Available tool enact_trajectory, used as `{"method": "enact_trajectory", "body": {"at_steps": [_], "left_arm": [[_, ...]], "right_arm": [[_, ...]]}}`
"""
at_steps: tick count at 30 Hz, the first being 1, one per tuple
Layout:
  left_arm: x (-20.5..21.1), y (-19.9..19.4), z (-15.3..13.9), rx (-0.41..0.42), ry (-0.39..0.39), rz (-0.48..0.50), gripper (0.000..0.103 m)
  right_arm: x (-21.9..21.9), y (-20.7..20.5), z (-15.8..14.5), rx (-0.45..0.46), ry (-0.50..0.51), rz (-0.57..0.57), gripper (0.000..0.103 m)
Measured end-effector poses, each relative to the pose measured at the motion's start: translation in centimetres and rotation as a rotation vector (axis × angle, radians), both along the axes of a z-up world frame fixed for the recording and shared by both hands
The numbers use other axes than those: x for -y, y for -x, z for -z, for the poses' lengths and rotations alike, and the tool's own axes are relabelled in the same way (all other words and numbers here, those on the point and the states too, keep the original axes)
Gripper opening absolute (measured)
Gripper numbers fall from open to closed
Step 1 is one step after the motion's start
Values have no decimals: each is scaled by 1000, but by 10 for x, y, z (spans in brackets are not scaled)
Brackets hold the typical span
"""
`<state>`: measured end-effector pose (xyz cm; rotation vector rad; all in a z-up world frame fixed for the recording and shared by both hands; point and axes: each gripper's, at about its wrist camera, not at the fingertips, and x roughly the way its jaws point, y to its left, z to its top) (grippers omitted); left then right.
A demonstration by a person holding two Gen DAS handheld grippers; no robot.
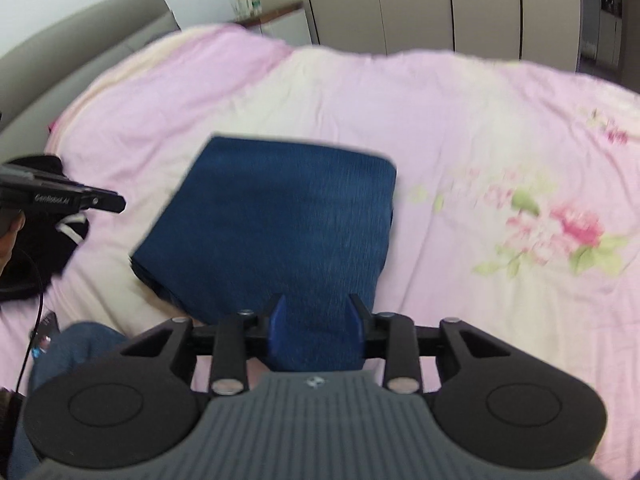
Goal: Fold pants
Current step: 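Open both grippers and withdraw from the folded jeans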
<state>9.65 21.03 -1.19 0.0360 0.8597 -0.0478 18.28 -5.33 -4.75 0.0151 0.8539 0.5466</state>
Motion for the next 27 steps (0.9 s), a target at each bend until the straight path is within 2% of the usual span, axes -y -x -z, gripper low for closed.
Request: {"method": "enact_trajectory", "body": {"at_steps": [2, 4, 6, 9, 12, 14, 17, 21, 24, 27], "left_arm": [[11, 22, -26, 57, -19, -10, 33], [23, 44, -48, 121, -23, -25, 48], [37, 62, -63, 168, -30, -42, 70], [64, 88, -73, 231, -70, -66, 88], [91, 113, -73, 282, -100, -140, 90], [104, 126, -68, 302, -97, -146, 90], [119, 141, -57, 313, -91, -167, 90], [130, 146, -38, 267, -38, -182, 90], [134, 144, -23, 219, 2, -182, 90], [138, 143, -12, 179, 11, -193, 90]], "right_arm": [[6, 12, -23, 50, -21, 8, 43], [12, 24, -47, 106, -39, 14, 52], [17, 41, -66, 160, -53, 19, 63], [23, 65, -93, 240, -63, 31, 74], [28, 91, -105, 297, -57, 60, 82], [30, 108, -108, 319, -47, 76, 85], [35, 124, -104, 317, -36, 91, 86], [42, 140, -93, 306, -35, 133, 86], [41, 145, -80, 265, -26, 132, 86], [39, 150, -68, 240, -16, 134, 86]]}}
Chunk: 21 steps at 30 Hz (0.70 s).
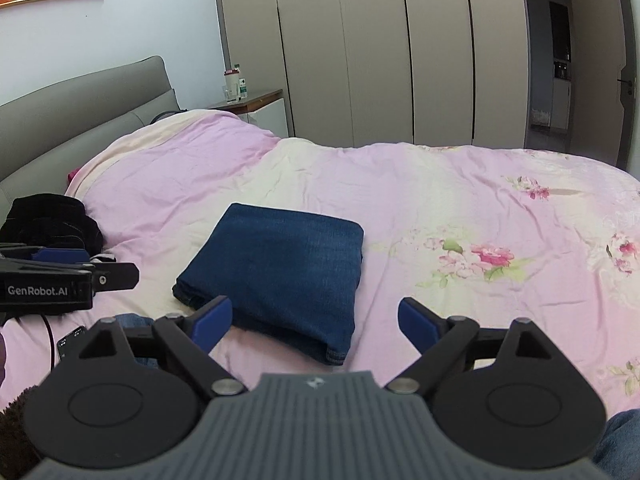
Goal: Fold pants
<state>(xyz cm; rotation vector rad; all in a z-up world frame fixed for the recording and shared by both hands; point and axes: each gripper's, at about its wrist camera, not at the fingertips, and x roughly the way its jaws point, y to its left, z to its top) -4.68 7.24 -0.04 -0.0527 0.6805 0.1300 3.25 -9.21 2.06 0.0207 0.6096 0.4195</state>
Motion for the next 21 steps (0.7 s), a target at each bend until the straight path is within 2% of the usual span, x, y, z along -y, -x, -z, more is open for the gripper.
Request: {"method": "enact_trajectory", "body": {"at_steps": [7, 21], "left_arm": [[2, 4, 9, -34, 0, -20, 90], [5, 4, 7, -42, -15, -23, 90]], "right_arm": [[-3, 4, 12, -13, 17, 10, 87], [2, 3, 13, -10, 7, 19, 87]]}}
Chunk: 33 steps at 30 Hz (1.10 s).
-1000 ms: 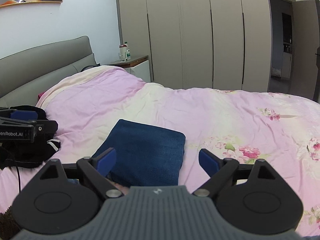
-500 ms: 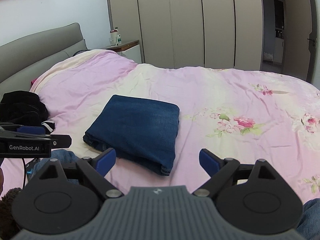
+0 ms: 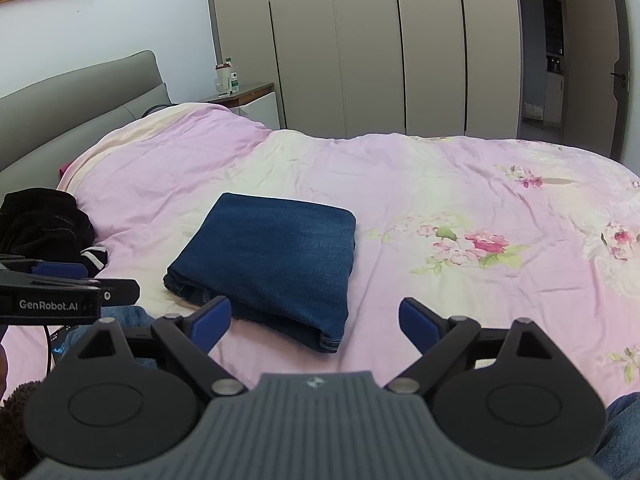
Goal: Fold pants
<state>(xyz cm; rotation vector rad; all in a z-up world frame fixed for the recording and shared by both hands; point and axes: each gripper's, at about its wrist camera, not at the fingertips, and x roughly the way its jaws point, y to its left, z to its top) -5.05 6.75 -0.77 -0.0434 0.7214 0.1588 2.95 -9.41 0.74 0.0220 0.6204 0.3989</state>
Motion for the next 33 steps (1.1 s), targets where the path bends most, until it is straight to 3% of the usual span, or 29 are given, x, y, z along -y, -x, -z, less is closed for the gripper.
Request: {"method": "enact_trajectory", "body": {"at_steps": [33], "left_arm": [[0, -1, -5, 2, -5, 15, 90]], "right_arm": [[2, 3, -3, 13, -5, 2, 88]]}}
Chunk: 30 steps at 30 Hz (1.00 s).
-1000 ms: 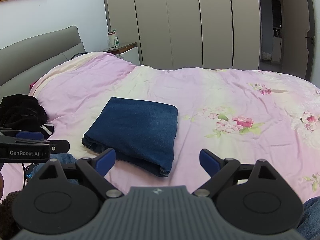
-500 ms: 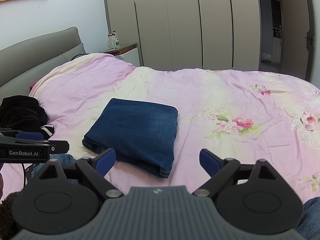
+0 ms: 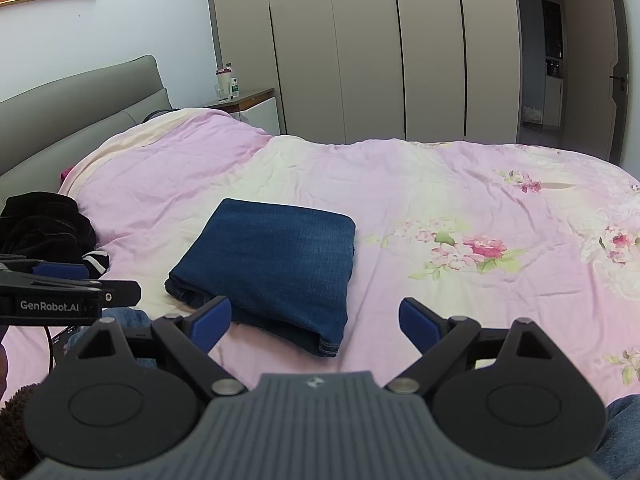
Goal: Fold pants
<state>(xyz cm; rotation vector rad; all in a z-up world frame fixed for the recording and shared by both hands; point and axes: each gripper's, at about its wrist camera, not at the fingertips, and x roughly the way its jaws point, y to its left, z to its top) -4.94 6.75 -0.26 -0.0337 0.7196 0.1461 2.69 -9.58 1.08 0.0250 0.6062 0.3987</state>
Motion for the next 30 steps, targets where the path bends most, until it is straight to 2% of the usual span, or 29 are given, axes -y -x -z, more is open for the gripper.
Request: {"method": "enact_trajectory", "body": {"at_steps": [30], "left_arm": [[-2, 7, -3, 34, -8, 28, 90]], "right_arm": [[1, 5, -5, 6, -1, 8, 90]]}}
